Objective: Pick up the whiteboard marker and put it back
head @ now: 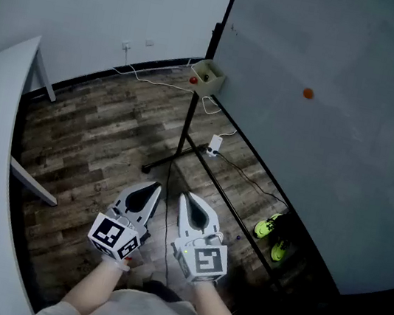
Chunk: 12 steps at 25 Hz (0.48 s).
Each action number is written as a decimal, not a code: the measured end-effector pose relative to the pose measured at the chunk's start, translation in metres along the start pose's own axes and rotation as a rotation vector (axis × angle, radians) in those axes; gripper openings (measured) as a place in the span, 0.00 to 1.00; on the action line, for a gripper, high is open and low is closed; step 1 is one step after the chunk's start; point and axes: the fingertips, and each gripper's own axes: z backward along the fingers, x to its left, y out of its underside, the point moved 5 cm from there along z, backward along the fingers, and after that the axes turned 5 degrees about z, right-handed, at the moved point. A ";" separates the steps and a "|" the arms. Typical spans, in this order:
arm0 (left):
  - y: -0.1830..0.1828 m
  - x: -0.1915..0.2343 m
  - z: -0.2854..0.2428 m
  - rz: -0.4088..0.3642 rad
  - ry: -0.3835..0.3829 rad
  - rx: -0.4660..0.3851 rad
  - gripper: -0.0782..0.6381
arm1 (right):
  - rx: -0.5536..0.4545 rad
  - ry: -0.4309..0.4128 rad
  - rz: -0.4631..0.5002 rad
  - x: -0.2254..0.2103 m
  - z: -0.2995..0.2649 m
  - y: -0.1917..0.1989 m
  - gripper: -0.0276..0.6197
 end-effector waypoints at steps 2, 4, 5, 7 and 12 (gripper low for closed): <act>0.003 0.000 -0.002 0.003 -0.004 0.004 0.13 | -0.005 -0.015 -0.002 -0.001 -0.002 0.001 0.07; 0.005 0.000 -0.005 0.007 -0.008 0.007 0.13 | -0.010 -0.029 0.002 -0.002 -0.004 0.001 0.07; 0.005 0.000 -0.007 0.008 -0.012 0.009 0.13 | -0.011 -0.034 0.005 -0.003 -0.004 0.001 0.07; 0.006 0.000 -0.008 0.010 -0.021 0.010 0.13 | -0.011 -0.042 0.007 -0.005 -0.005 0.001 0.07; 0.012 -0.008 -0.006 0.013 -0.040 0.005 0.13 | -0.020 -0.083 0.004 -0.006 0.002 0.010 0.07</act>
